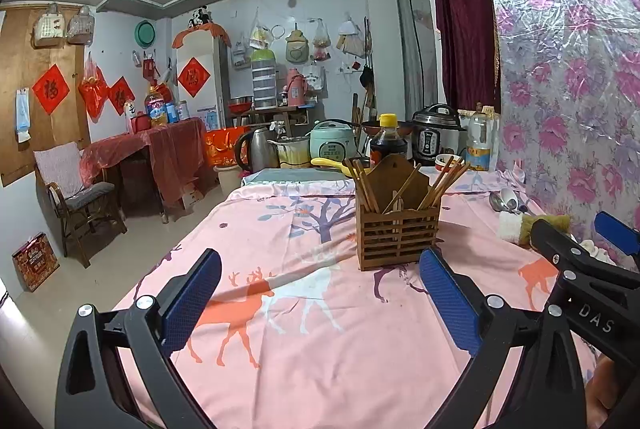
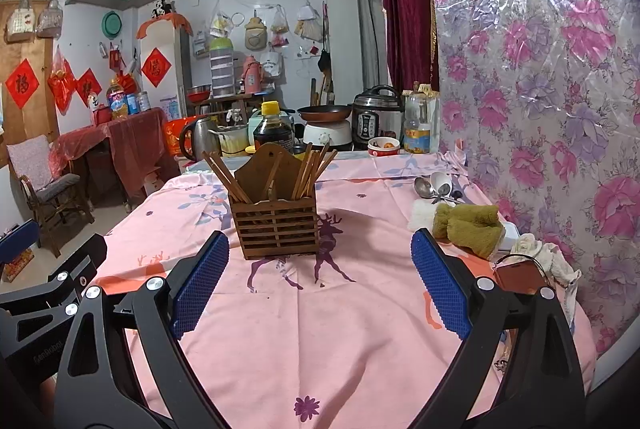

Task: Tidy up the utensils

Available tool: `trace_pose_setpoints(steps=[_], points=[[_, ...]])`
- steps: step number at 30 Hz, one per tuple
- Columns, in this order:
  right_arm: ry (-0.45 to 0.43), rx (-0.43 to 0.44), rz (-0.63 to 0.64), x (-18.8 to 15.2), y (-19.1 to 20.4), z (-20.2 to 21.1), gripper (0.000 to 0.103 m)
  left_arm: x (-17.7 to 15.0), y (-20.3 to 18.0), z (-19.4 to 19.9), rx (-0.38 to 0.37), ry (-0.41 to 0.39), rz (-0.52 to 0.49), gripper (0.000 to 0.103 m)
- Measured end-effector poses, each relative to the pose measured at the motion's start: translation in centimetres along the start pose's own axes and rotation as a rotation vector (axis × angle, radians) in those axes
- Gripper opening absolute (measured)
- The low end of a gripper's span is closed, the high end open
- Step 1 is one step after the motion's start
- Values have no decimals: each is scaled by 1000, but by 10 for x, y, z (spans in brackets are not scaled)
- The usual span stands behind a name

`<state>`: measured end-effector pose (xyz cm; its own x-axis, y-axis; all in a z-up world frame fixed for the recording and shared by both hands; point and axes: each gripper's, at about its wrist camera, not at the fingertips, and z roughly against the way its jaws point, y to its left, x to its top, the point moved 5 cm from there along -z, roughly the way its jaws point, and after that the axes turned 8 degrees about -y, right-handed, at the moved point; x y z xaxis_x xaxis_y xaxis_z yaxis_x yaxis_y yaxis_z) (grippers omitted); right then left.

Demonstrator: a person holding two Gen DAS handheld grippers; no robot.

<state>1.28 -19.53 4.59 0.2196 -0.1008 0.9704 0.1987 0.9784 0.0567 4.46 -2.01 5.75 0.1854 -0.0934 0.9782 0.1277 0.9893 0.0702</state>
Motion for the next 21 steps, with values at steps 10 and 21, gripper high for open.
trace_pose_setpoints(steps=[10, 21], points=[[0, 0, 0, 0, 0, 0, 89, -1, 1, -1, -1, 5, 1, 97], [-1, -1, -1, 0, 0, 0, 89, -1, 1, 0, -3, 4, 1, 97]])
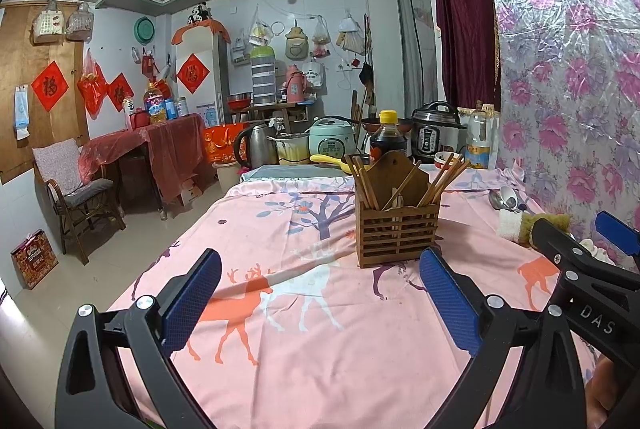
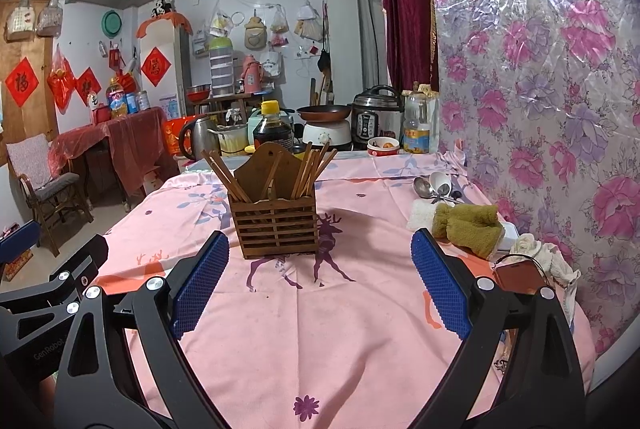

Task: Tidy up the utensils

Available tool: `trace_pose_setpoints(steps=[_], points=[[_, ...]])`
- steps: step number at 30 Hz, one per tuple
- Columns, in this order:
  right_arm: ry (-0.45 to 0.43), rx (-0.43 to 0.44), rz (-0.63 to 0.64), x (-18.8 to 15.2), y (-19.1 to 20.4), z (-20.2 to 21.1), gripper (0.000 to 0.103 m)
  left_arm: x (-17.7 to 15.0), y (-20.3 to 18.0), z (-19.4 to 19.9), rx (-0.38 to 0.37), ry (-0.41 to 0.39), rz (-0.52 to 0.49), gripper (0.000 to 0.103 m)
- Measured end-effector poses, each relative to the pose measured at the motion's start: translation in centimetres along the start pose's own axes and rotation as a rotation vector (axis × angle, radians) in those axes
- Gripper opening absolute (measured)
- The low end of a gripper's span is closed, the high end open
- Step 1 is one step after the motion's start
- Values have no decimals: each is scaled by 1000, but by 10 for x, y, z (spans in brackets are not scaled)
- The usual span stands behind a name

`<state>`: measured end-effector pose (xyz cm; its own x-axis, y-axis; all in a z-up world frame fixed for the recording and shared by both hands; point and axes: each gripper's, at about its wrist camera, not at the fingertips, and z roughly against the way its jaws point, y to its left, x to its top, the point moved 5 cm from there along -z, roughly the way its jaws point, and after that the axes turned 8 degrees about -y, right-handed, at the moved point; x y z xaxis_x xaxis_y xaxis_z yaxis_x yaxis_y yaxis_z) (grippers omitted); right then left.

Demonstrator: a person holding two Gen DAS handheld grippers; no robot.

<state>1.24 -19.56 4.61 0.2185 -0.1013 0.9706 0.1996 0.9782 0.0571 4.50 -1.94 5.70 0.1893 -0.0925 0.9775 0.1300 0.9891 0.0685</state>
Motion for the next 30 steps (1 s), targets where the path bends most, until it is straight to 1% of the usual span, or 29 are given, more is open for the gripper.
trace_pose_setpoints(steps=[9, 16, 30], points=[[0, 0, -1, 0, 0, 0, 89, -3, -3, -2, -14, 11, 2, 97], [0, 1, -1, 0, 0, 0, 89, -3, -4, -1, 2, 0, -7, 97], [0, 1, -1, 0, 0, 0, 89, -1, -4, 1, -10, -3, -3, 97]])
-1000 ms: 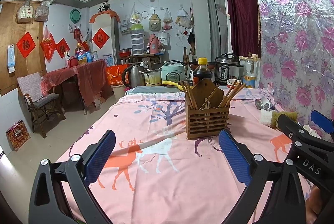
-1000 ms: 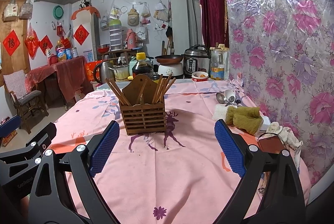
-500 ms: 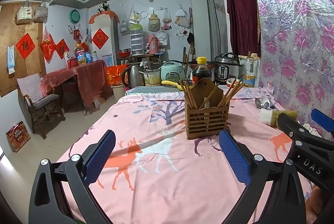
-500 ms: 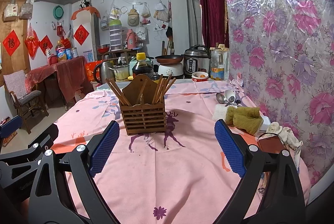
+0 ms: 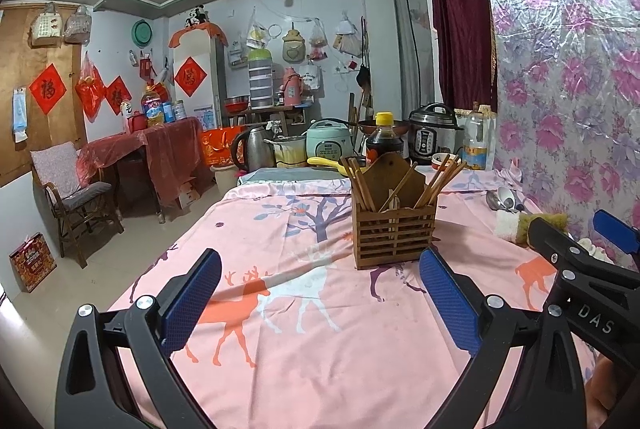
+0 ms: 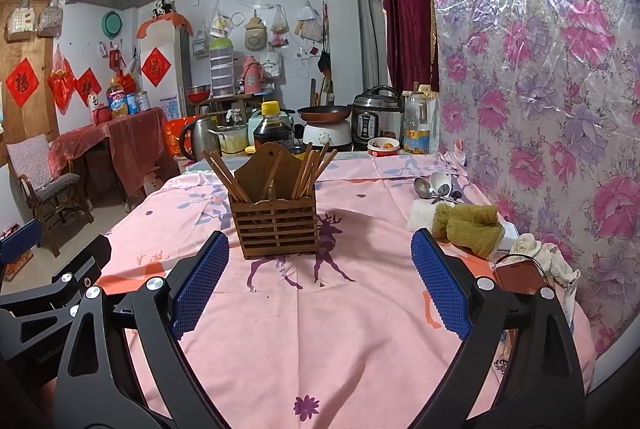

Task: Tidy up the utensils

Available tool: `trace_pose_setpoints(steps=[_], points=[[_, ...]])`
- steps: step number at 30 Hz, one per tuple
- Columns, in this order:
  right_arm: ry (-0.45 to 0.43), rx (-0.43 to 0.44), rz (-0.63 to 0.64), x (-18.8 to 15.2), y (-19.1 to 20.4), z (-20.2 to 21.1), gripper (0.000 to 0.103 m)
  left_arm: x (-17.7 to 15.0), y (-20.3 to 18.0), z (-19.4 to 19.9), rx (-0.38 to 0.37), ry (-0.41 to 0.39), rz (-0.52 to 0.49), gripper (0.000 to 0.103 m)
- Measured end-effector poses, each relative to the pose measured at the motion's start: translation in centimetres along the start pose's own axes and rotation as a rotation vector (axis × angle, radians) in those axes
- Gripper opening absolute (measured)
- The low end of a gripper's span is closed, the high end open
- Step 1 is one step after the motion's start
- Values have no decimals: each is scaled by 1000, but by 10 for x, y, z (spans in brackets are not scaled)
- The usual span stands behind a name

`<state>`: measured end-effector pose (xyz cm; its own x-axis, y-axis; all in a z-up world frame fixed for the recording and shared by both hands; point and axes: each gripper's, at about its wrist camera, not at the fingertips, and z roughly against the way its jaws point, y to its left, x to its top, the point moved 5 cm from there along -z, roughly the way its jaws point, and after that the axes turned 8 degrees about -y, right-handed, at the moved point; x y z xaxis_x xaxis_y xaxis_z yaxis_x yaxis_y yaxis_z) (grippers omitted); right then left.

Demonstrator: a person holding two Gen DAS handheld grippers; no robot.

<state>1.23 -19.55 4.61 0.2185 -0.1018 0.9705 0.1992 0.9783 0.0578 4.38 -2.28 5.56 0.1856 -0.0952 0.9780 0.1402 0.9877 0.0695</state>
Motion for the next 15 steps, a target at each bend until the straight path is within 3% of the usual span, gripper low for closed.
trace_pose_setpoints(steps=[15], points=[[4, 0, -2, -1, -1, 0, 89, 2, 6, -9, -17, 52, 42, 97]])
